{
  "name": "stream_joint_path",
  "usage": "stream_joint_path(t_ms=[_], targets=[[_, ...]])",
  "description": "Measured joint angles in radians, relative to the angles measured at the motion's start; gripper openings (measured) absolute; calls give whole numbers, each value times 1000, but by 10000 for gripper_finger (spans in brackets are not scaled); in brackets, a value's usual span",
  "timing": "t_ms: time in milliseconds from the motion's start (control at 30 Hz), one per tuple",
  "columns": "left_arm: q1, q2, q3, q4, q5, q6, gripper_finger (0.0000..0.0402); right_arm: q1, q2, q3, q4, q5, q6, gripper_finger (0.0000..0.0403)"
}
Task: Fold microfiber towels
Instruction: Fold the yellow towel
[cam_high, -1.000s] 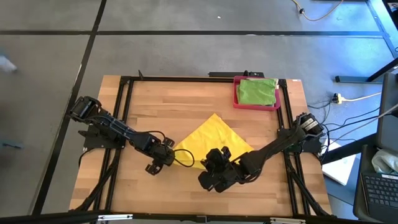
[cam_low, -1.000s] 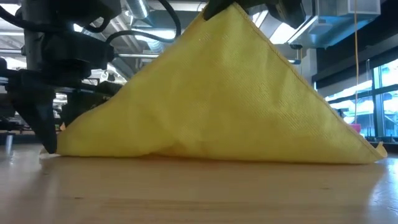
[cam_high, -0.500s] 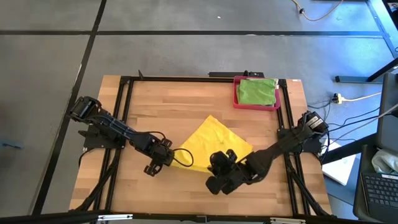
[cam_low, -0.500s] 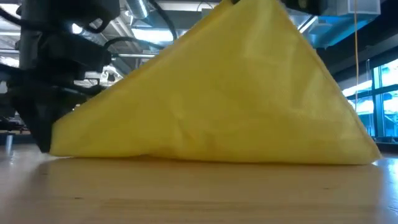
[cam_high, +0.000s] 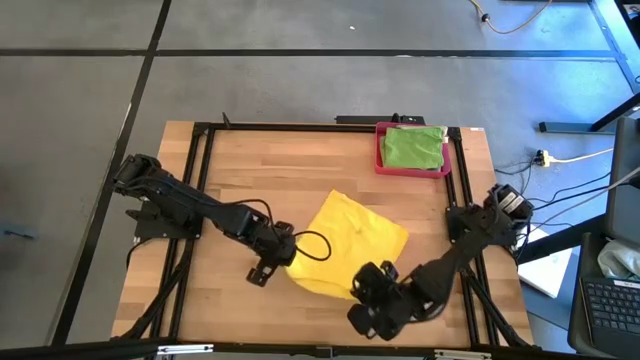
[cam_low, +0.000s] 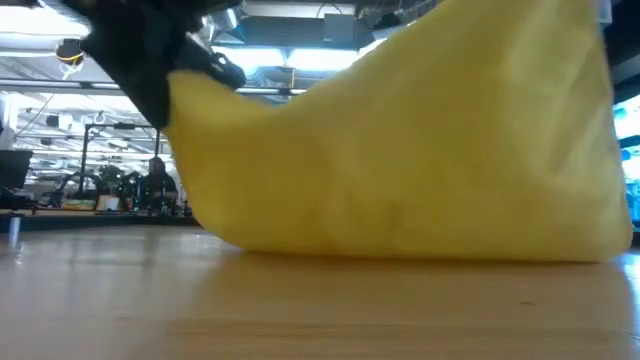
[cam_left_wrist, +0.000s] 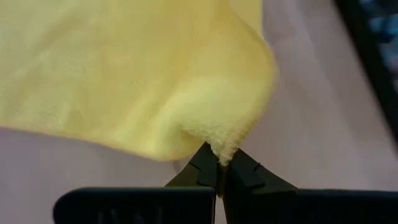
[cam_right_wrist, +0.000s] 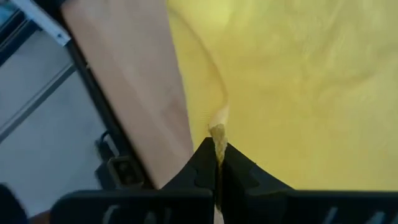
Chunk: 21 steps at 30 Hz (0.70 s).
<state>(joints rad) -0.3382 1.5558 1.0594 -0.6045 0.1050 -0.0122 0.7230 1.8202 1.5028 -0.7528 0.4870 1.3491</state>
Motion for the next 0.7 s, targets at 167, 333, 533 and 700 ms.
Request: stream_joint_path(t_ms=[167, 333, 533, 700], targets=[[-10, 0, 21, -47, 100, -30, 0, 75, 0, 0, 8, -2, 81, 5], [-5, 0, 21, -27, 106, -31, 0, 118, 1, 0, -81, 7, 116, 5], [61, 10, 21, 62, 39, -62, 0, 121, 1, 0, -327, 2, 117, 5], [137, 47, 22, 160, 21, -65, 0, 109, 1, -20, -483, -18, 115, 8]])
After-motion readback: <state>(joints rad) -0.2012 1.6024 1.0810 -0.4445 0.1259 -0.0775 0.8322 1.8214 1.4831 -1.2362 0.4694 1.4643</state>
